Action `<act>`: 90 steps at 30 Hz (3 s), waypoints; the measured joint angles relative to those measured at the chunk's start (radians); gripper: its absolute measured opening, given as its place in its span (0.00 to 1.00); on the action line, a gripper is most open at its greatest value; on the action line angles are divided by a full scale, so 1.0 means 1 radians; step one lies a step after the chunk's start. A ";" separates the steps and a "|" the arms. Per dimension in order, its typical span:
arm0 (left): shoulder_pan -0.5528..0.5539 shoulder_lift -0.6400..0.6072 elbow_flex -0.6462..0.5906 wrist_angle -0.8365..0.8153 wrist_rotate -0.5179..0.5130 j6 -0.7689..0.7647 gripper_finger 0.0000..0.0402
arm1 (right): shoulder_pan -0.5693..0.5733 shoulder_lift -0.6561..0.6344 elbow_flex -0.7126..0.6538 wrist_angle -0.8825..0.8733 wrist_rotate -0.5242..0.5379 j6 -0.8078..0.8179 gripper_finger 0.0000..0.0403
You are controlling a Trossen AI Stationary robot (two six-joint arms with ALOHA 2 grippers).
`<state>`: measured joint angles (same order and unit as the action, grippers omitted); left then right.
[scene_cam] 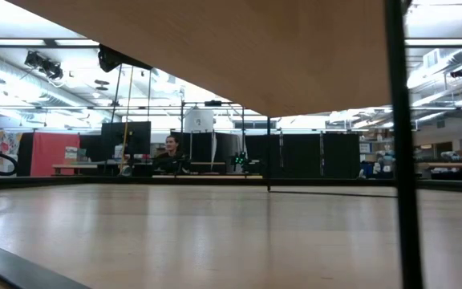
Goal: Place and stack plates onto a shelf
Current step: Stack the gray plate on top of the black plate on the shelf
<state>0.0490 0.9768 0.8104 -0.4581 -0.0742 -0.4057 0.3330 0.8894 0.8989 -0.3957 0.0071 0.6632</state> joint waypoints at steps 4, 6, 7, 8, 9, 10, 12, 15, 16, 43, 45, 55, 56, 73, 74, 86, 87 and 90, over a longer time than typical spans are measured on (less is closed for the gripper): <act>0.000 0.000 0.000 0.000 0.000 0.000 0.39 | -0.072 0.000 0.004 0.010 0.000 -0.072 0.06; 0.000 0.000 0.000 0.000 0.000 0.000 0.39 | -0.108 0.000 0.004 0.008 0.000 -0.108 0.05; 0.000 0.000 0.000 0.000 0.000 0.000 0.39 | -0.126 0.000 0.004 0.008 0.000 -0.125 0.05; 0.000 0.000 0.000 0.000 0.000 0.000 0.39 | -0.145 0.000 0.004 0.009 0.000 -0.142 0.05; 0.000 0.000 0.000 0.000 0.000 0.000 0.39 | -0.165 0.000 0.004 0.009 0.000 -0.155 0.05; 0.000 0.000 0.000 0.000 0.000 0.000 0.39 | -0.184 0.000 0.004 0.009 0.001 -0.168 0.05; 0.000 0.000 0.000 0.000 0.000 0.000 0.39 | -0.224 0.000 0.004 0.012 0.002 -0.179 0.05; 0.000 0.000 0.000 0.000 0.000 0.000 0.39 | -0.280 0.000 0.004 0.013 0.003 -0.204 0.05; 0.000 0.000 0.000 0.000 0.000 0.000 0.39 | -0.298 0.000 0.004 0.014 0.003 -0.217 0.05; -0.003 0.000 0.000 0.094 0.000 -0.002 0.39 | -0.430 0.123 0.003 -0.001 -0.008 -0.308 0.06; -0.003 0.000 0.000 0.094 0.000 -0.002 0.39 | -0.429 0.131 0.002 -0.016 -0.018 -0.308 0.06; -0.002 0.000 0.000 0.093 0.000 -0.002 0.39 | -0.429 0.156 0.002 -0.029 -0.035 -0.308 0.06; -0.002 0.000 0.000 0.093 0.000 -0.002 0.39 | -0.429 0.156 0.002 -0.028 -0.035 -0.308 0.06; -0.002 0.000 0.000 0.091 0.000 -0.002 0.39 | -0.429 0.156 0.002 -0.032 -0.075 -0.307 0.09; -0.002 0.000 0.000 0.091 0.000 -0.002 0.39 | -0.429 0.156 0.002 -0.032 -0.084 -0.307 0.09; -0.002 0.000 0.000 0.091 0.000 -0.002 0.39 | -0.429 0.156 0.002 -0.032 -0.090 -0.307 0.13; -0.002 0.000 0.000 0.091 0.000 -0.002 0.39 | -0.429 0.156 0.002 -0.032 -0.090 -0.307 0.14; -0.002 0.000 0.000 0.090 0.000 -0.002 0.39 | -0.429 0.156 0.002 -0.032 -0.090 -0.307 0.18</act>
<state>0.0467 0.9764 0.8104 -0.3676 -0.0739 -0.4080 -0.0959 1.0454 0.9012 -0.4278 -0.0830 0.3561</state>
